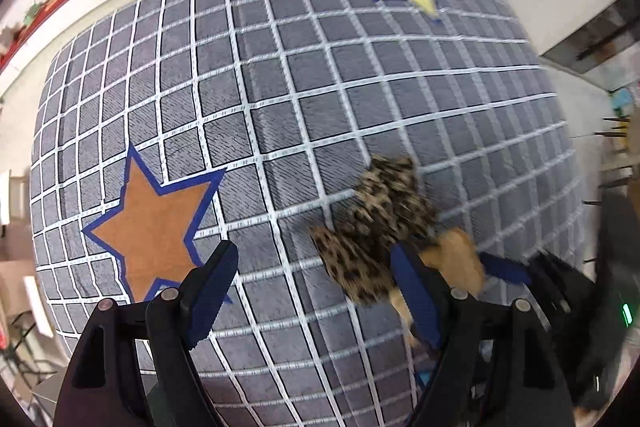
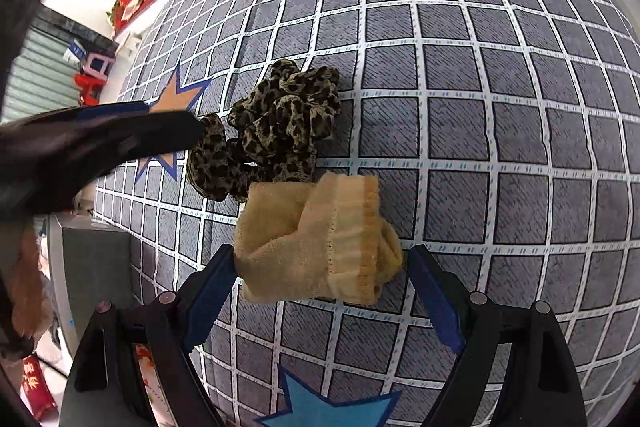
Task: Organize soft objects
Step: 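Grasp the beige sock with the right tool while the left tool grasps the leopard scrunchie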
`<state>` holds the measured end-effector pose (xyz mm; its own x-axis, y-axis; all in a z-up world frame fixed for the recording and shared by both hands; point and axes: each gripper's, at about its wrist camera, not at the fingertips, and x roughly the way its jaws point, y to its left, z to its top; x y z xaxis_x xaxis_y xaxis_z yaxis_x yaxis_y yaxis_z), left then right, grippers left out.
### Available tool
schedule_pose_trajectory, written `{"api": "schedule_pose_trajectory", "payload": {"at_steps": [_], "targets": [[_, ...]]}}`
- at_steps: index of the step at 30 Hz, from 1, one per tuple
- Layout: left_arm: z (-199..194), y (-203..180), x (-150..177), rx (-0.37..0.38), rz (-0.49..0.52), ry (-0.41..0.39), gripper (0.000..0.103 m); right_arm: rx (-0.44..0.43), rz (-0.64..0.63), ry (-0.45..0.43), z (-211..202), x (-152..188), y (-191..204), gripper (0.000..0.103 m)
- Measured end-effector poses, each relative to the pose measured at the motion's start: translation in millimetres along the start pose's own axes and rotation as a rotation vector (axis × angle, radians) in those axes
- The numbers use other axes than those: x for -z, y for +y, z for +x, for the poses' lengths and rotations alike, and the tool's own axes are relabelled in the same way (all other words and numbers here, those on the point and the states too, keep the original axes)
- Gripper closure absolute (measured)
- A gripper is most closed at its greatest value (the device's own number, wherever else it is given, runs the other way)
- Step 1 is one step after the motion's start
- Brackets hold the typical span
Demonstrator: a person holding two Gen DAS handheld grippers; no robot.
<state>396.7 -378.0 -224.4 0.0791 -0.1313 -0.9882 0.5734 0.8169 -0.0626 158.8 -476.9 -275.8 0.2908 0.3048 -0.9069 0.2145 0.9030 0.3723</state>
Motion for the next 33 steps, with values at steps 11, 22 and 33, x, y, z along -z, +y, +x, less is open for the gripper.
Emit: {"api": "schedule_pose_trajectory", "payload": {"at_steps": [11,22,33], "targets": [[62,-31,-33,0.002,0.005,0.122,0.016,0.0,0.017,-0.04,2,2,3,0.016],[75,-86,-26,-0.011,0.161,0.049,0.042,0.177,-0.04,-0.083,3,7,18,0.068],[70,-92,-9,0.007,0.044,0.06,0.087,0.065,0.194,-0.069,-28,34,-45,0.077]]}}
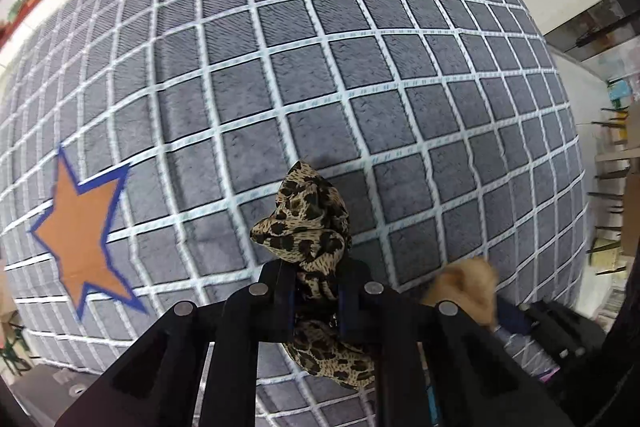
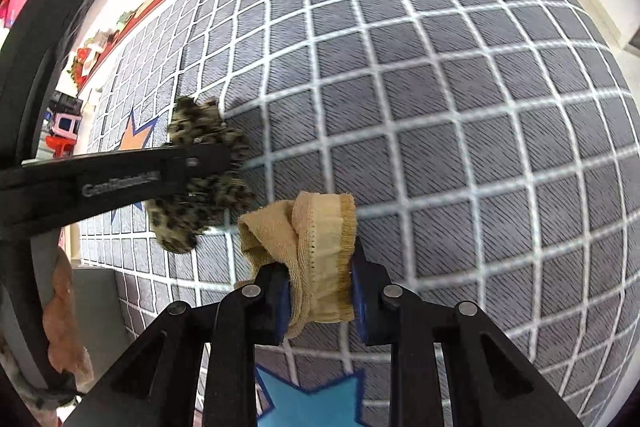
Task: Organize soft objects
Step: 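Grasp the beige sock with the right tool while the left tool grasps the leopard scrunchie, then carry the leopard scrunchie and beige sock over the white box with both tools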
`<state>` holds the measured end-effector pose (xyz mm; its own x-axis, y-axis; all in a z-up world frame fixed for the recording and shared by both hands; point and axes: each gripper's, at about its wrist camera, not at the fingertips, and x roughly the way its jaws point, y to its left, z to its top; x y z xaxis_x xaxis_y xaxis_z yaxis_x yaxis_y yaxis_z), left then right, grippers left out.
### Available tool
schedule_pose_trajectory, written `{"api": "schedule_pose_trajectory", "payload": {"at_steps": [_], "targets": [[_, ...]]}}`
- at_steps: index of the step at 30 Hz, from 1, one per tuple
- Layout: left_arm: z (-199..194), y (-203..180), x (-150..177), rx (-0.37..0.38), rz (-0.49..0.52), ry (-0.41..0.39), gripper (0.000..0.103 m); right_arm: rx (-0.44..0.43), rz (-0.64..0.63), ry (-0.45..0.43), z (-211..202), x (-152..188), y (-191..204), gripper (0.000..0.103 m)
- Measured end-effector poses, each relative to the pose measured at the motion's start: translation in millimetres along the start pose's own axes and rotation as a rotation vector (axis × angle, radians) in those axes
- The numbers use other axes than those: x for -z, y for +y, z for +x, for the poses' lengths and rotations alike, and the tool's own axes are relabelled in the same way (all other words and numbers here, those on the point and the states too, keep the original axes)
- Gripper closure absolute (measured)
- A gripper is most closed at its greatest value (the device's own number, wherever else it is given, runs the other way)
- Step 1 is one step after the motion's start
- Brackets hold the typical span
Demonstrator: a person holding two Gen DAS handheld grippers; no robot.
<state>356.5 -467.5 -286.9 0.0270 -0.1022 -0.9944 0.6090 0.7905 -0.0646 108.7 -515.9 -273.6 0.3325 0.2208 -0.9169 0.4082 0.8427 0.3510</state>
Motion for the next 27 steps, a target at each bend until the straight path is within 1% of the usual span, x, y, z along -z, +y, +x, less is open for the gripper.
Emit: {"api": "schedule_pose_trajectory", "payload": {"at_steps": [2,4,5,7,8,9,10,11,13,15,16,21,27], "targets": [[-5,-8,10,-0.049,0.031,-0.007,0.087,0.008,0.017,-0.004,-5,4,-13,0.077],[-11,-20,24,-0.071,0.056,-0.001,0.087,0.005,0.036,0.002,-9,8,-22,0.077],[-13,-23,29,-0.081,0.062,0.003,0.087,0.029,0.086,0.018,-12,10,-28,0.077],[-10,-33,39,-0.126,0.076,0.018,0.087,0.028,0.101,0.029,-15,14,-31,0.077],[-8,-39,51,-0.156,0.08,0.025,0.087,0.026,0.112,0.037,-15,13,-31,0.077],[-7,-41,55,-0.172,0.078,0.031,0.087,0.027,0.118,0.041,-14,15,-26,0.077],[-10,-38,76,-0.174,0.07,0.036,0.087,0.028,0.122,0.044,-17,18,-26,0.077],[-12,-37,87,-0.166,0.057,0.04,0.087,0.032,0.12,0.044,-18,22,-17,0.077],[-19,-37,101,-0.152,0.038,0.031,0.087,0.045,0.108,0.037,-26,27,-13,0.077],[-27,-39,115,-0.178,0.037,0.021,0.087,0.048,0.097,0.038,-32,33,-8,0.077],[-35,-33,131,-0.184,0.039,0.014,0.087,0.049,0.096,0.042,-35,36,-6,0.077],[-65,-31,177,-0.18,0.031,-0.011,0.087,0.084,0.077,0.053,-43,47,14,0.077],[-101,-14,245,-0.193,0.03,-0.05,0.087,0.098,0.054,0.052,-61,66,29,0.077]]}}
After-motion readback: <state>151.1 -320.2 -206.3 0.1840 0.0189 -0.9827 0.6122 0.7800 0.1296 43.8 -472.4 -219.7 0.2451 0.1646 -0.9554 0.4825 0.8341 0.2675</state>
